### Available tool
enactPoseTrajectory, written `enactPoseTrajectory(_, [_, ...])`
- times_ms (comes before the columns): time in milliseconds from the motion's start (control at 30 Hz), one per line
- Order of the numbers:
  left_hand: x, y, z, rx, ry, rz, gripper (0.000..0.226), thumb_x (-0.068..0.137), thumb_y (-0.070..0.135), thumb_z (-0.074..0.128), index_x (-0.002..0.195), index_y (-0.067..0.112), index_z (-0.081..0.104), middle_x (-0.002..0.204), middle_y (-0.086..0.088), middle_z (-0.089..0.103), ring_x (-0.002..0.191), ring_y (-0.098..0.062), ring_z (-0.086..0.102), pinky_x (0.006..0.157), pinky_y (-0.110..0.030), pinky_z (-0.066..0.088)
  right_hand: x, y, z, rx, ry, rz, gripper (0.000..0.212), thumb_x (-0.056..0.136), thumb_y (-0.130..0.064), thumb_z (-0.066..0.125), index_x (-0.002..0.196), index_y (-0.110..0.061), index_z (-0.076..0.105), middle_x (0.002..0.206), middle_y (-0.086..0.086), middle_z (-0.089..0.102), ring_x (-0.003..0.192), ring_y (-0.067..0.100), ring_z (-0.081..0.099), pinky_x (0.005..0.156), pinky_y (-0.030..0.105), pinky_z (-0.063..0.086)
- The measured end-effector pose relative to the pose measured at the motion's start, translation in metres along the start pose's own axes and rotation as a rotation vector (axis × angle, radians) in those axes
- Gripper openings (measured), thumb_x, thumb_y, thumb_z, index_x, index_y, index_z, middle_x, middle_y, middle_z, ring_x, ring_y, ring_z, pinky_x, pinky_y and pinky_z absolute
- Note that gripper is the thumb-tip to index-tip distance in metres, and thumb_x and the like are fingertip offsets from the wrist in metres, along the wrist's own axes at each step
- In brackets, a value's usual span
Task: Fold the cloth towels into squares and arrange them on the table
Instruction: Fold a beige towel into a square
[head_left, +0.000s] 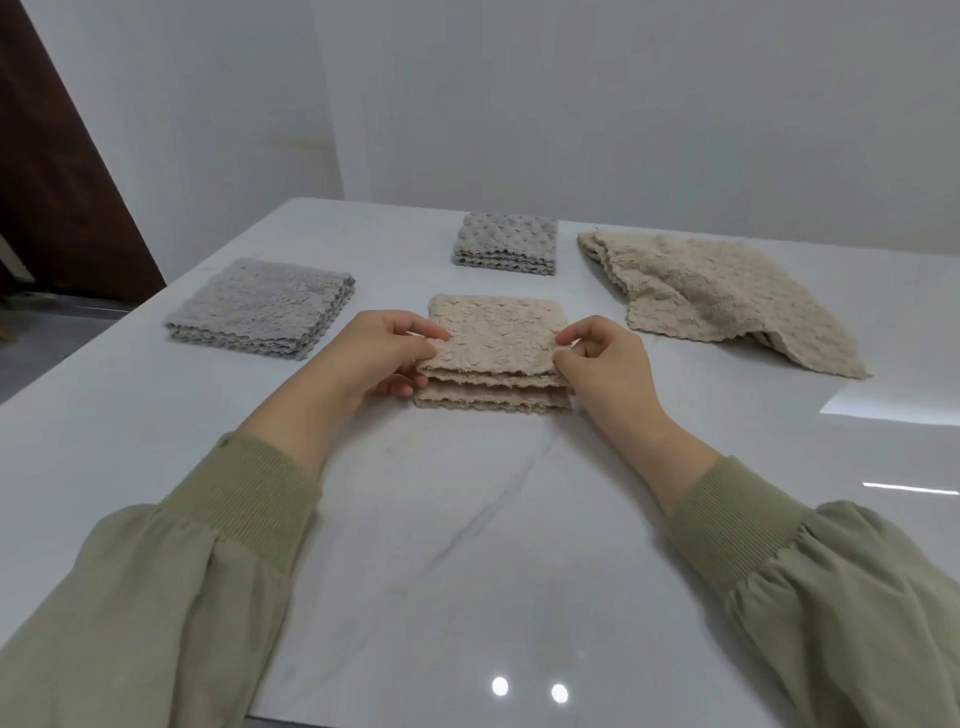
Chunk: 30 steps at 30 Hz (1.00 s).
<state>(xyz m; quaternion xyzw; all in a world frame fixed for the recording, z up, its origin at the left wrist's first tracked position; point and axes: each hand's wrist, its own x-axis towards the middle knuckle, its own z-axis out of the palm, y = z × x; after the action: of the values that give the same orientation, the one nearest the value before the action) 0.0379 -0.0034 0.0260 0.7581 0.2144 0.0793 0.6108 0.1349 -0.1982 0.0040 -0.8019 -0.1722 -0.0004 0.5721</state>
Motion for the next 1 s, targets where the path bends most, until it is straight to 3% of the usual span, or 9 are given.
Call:
enactPoseTrajectory(133, [0.002,0.001,-0.002,0.152,-0.007,0.026,0.018,0.087,0.000,0.058,0.088,0.016,0.067,0.047,0.008,0.054,0.044,-0.011,0.059,0.043,-0.020,0.048,0.001,0.002,0.000,-0.049,-0.016,-0.014,0.022,0.075,0.001,0.057,0.068,-0.020,0.056,0.052,-0.003,0.046,0.042,0.005,0.041,0.048,0.019,0.036])
enactPoseTrajectory(267, [0.005,-0.002,-0.001,0.342,0.039,0.055,0.017,0.084,0.002,0.059,0.081,0.017,0.066,0.062,-0.003,0.060,0.046,-0.014,0.058,0.045,-0.023,0.046,0.000,0.003,0.002,-0.129,-0.057,-0.062,0.021,0.074,-0.001,0.057,0.067,-0.020,0.056,0.053,-0.003,0.046,0.050,0.008,0.040,0.054,0.021,0.036])
enactPoseTrajectory(467, [0.004,-0.002,-0.003,0.466,0.020,0.116,0.018,0.082,0.004,0.059,0.082,0.019,0.067,0.065,-0.004,0.062,0.046,-0.009,0.056,0.049,-0.021,0.044,-0.002,0.003,0.002,-0.267,-0.116,-0.120,0.018,0.073,-0.002,0.056,0.070,-0.019,0.058,0.057,-0.005,0.051,0.056,0.008,0.046,0.054,0.017,0.037])
enactPoseTrajectory(533, [0.001,-0.002,-0.002,0.624,0.025,0.177,0.015,0.080,0.010,0.064,0.082,0.024,0.069,0.072,0.003,0.061,0.055,-0.006,0.056,0.053,-0.019,0.040,-0.002,0.005,0.001,-0.401,-0.174,-0.158,0.016,0.073,-0.004,0.058,0.073,-0.020,0.060,0.063,-0.007,0.053,0.067,0.012,0.051,0.061,0.022,0.041])
enactPoseTrajectory(633, [-0.002,-0.001,-0.001,0.863,0.132,0.403,0.009,0.080,0.019,0.068,0.083,0.027,0.069,0.087,0.008,0.052,0.084,-0.009,0.049,0.070,-0.024,0.033,-0.002,0.010,0.000,-0.506,-0.109,-0.372,0.010,0.076,-0.007,0.063,0.076,-0.017,0.067,0.079,-0.002,0.053,0.086,0.019,0.049,0.078,0.031,0.040])
enactPoseTrajectory(767, [-0.005,-0.003,0.006,0.827,0.003,0.643,0.008,0.079,0.027,0.072,0.086,0.025,0.070,0.087,0.011,0.057,0.091,-0.008,0.047,0.081,-0.027,0.039,-0.008,0.014,-0.009,-0.519,-0.142,-0.581,0.013,0.079,-0.025,0.059,0.081,-0.017,0.069,0.083,-0.004,0.057,0.086,0.017,0.047,0.080,0.034,0.039])
enactPoseTrajectory(867, [-0.006,-0.006,0.009,0.897,-0.039,0.643,0.020,0.073,0.031,0.076,0.091,0.023,0.069,0.086,0.014,0.058,0.089,-0.009,0.052,0.080,-0.026,0.041,-0.008,0.017,-0.012,-0.575,-0.147,-0.635,0.015,0.071,-0.027,0.062,0.082,-0.018,0.069,0.086,-0.003,0.059,0.087,0.019,0.049,0.081,0.038,0.041])
enactPoseTrajectory(1000, [-0.010,-0.005,0.008,0.904,0.055,0.610,0.014,0.074,0.022,0.073,0.087,0.022,0.070,0.086,0.010,0.066,0.085,-0.011,0.058,0.079,-0.027,0.044,-0.007,0.018,-0.011,-0.628,-0.095,-0.692,0.012,0.066,-0.015,0.065,0.078,-0.016,0.070,0.090,0.004,0.058,0.085,0.029,0.052,0.077,0.043,0.044])
